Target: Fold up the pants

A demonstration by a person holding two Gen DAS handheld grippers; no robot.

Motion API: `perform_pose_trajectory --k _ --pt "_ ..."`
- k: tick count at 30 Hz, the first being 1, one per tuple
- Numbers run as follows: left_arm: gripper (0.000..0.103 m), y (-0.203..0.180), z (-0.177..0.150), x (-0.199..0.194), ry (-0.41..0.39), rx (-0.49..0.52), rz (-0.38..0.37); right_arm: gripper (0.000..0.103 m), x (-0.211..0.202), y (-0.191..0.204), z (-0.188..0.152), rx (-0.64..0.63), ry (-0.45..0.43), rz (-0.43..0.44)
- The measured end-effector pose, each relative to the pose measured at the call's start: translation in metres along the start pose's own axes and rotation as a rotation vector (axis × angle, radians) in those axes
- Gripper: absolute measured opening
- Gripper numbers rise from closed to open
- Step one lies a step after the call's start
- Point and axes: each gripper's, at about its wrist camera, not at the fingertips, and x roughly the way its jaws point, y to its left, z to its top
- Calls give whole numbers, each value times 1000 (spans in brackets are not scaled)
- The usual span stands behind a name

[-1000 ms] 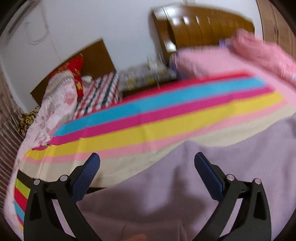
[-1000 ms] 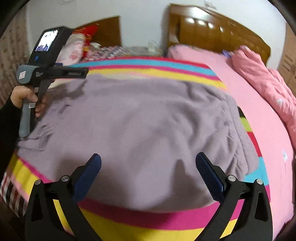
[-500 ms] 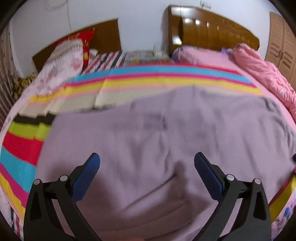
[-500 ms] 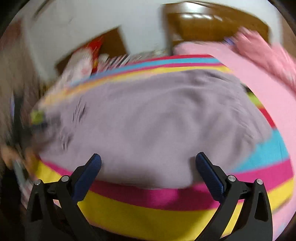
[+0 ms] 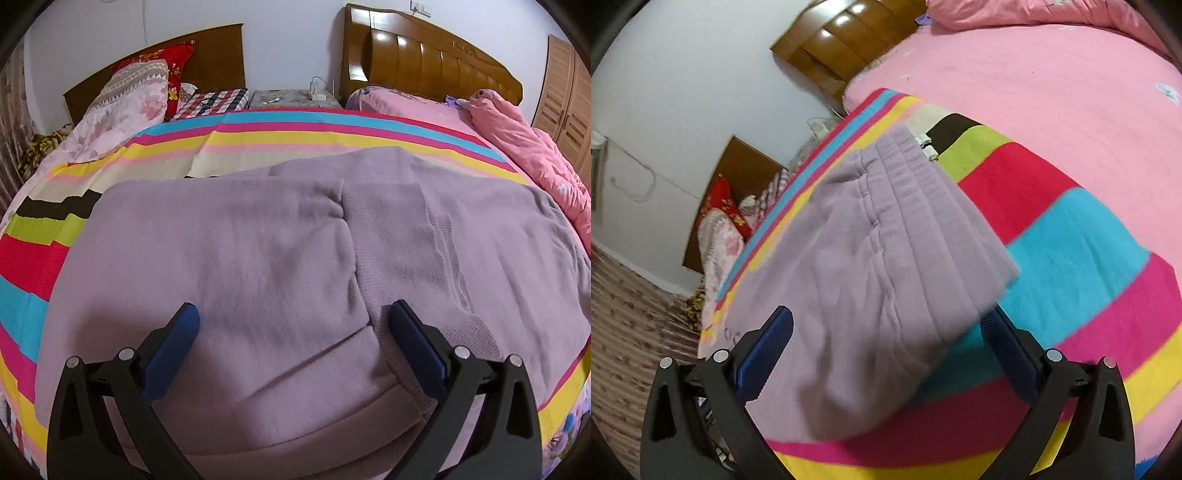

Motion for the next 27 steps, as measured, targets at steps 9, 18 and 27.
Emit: perform_pose_trajectory --k 9,18,27 --pt "102 2 1 0 0 -2 -2 97 -7 -2 -15 59 2 48" --pt "102 2 1 -1 -2 -3 -7 88 -2 9 -18 13 25 2" --pt "102 2 1 -1 -3 -4 -10 91 7 15 -5 4 -53 -122"
